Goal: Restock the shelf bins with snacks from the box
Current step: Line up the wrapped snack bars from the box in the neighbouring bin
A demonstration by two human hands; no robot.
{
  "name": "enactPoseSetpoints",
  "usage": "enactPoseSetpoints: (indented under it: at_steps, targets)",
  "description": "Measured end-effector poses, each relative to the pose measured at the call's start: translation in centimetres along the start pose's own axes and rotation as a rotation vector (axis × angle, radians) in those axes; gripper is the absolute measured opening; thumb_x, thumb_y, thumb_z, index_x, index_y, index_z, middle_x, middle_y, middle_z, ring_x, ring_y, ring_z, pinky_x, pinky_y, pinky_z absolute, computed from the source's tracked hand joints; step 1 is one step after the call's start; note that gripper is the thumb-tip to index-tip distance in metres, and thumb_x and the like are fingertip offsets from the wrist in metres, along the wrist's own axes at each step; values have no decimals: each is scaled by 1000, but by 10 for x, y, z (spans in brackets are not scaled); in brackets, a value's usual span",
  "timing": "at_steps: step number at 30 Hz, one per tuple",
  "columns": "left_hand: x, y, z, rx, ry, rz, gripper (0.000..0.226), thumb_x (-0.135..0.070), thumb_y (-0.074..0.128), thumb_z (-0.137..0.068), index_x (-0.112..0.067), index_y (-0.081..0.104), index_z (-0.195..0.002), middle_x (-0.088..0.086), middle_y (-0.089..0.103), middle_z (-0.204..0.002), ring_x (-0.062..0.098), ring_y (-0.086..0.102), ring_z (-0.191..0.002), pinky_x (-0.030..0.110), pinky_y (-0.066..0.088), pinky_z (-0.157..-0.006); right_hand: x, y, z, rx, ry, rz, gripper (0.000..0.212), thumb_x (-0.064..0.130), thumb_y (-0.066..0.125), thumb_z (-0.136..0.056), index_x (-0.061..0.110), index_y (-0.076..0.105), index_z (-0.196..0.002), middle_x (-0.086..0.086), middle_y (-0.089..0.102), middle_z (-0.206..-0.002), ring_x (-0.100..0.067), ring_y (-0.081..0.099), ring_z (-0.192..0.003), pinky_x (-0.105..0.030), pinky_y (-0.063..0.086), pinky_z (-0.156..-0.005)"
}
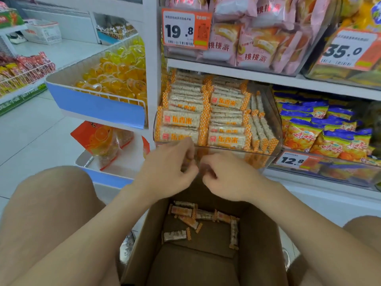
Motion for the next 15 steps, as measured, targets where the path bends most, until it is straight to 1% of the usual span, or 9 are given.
enactPoseSetpoints:
  at_steps: [1, 2, 4, 5, 7, 9, 11, 13, 15]
  targets:
    - [-1, 23, 6, 193, -37, -72, 13, -36, 61, -90, -28, 52, -93, -11, 57, -81, 12, 56, -75, 30, 41, -58, -7, 19, 5, 149, 39, 41, 13, 22, 55, -94, 23, 67, -89, 3, 62, -80, -18, 61, -70, -41, 56, -61]
    - [2, 50, 15, 400, -72, -153, 11, -37, 60, -94, -29, 54, -95, -10, 60, -86, 14, 59, -78, 31, 46, -60, -16, 38, 11, 265, 82, 73, 14, 22, 54, -96, 21, 69, -93, 0, 63, -84, -21, 63, -72, -41, 58, -63]
    - [12, 102, 34, 736, -152, -279, 9, -33, 59, -99, -26, 61, -105, -3, 63, -96, 18, 62, -84, 34, 54, -70, -34, 77, 19, 389, 161, 101, 19, 21, 53, -99, 21, 70, -109, -2, 65, -96, -22, 66, -81, -43, 61, -72]
    - [18, 125, 44, 829, -188, -301, 12, -29, 59, -101, -24, 63, -111, -2, 62, -95, 18, 63, -83, 34, 55, -72, -43, 96, 22, 410, 194, 95, 23, 19, 53, -100, 21, 69, -117, -2, 65, -101, -22, 66, -84, -41, 61, -74]
    - [34, 165, 61, 892, -257, -262, 16, -22, 59, -102, -21, 64, -117, -1, 61, -94, 18, 64, -83, 34, 57, -73, -60, 131, 27, 405, 265, 36, 29, 18, 54, -101, 18, 67, -127, -4, 66, -105, -21, 66, -88, -38, 61, -77]
    - [55, 199, 79, 893, -337, -214, 18, -18, 56, -103, -21, 62, -119, 2, 64, -106, 22, 65, -93, 38, 58, -80, -79, 164, 34, 364, 386, -47, 32, 20, 55, -102, 17, 65, -132, -5, 67, -111, -22, 66, -93, -37, 61, -81]
    - [78, 228, 99, 876, -427, -193, 19, -19, 56, -102, -23, 62, -119, 5, 65, -120, 25, 64, -103, 41, 57, -89, -96, 199, 47, 341, 522, -116, 30, 23, 53, -104, 16, 61, -133, -7, 65, -119, -25, 65, -99, -37, 58, -81]
    - [96, 253, 119, 893, -517, -188, 23, -21, 56, -102, -22, 61, -125, 7, 61, -131, 27, 61, -113, 44, 55, -97, -108, 237, 61, 432, 632, -133, 27, 27, 52, -105, 15, 58, -129, -9, 63, -123, -28, 64, -104, -39, 57, -83]
    - [110, 279, 138, 959, -588, -200, 40, -22, 55, -103, -19, 54, -143, 9, 49, -149, 32, 50, -134, 46, 47, -110, -115, 269, 73, 563, 699, -106, 28, 29, 54, -105, 16, 57, -130, -9, 61, -126, -30, 62, -111, -40, 54, -85]
Point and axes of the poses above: each hand's wrist, its own z-axis away from the middle knuckle, its own y-axis out of the palm, x = y × z, the point moved 5 cm from there along -z, towards the middle knuckle
